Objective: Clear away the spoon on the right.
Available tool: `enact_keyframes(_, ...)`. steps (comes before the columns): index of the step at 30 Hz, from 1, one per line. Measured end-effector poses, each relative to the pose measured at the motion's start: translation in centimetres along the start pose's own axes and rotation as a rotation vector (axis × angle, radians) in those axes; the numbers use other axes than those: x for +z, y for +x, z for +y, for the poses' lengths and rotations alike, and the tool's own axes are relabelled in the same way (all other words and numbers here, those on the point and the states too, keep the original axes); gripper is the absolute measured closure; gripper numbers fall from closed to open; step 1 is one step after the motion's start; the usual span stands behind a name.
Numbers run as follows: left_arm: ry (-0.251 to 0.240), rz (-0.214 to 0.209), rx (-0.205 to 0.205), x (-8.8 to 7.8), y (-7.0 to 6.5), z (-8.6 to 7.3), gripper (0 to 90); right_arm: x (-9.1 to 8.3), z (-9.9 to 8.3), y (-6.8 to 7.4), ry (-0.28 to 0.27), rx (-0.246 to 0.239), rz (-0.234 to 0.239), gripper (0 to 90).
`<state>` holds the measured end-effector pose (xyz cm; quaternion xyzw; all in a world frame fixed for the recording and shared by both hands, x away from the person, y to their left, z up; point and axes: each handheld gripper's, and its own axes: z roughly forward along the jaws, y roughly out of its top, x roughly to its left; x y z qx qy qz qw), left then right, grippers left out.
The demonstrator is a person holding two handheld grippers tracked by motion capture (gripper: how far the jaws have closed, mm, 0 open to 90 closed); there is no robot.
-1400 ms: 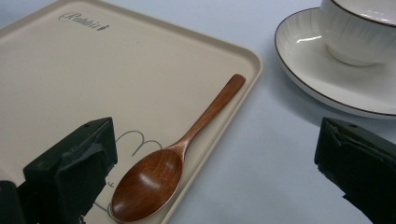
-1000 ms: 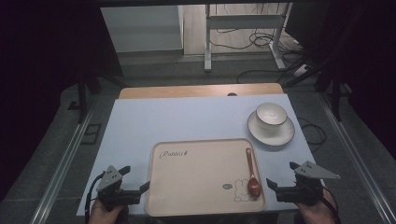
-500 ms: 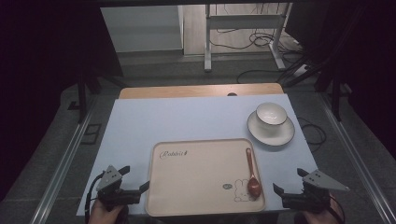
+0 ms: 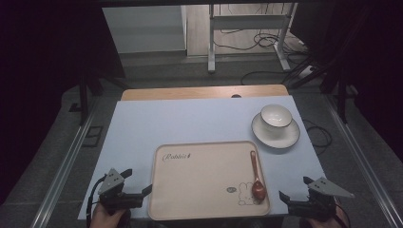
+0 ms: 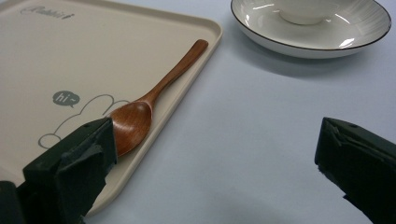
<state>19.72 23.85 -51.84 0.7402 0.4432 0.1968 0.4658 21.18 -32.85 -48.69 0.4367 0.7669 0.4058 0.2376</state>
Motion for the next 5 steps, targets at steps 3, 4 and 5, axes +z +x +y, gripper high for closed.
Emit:
enact_keyframes(3, -0.002, -0.001, 0.001, 0.00, -0.02, 0.01, 3.8, 0.17, 0.03, 0.26, 0.012, -0.024, -0.007, 0.0)
enact_keyframes(4, -0.001, 0.000, 0.003, 0.01, -0.03, 0.02, 3.8, 0.21, 0.04, 0.29, 0.016, -0.027, -0.010, 0.0)
enact_keyframes(5, 0.001, 0.001, 0.003, 0.03, -0.04, 0.04, 3.8, 0.25, 0.05, 0.28, 0.018, -0.027, -0.010, 0.0)
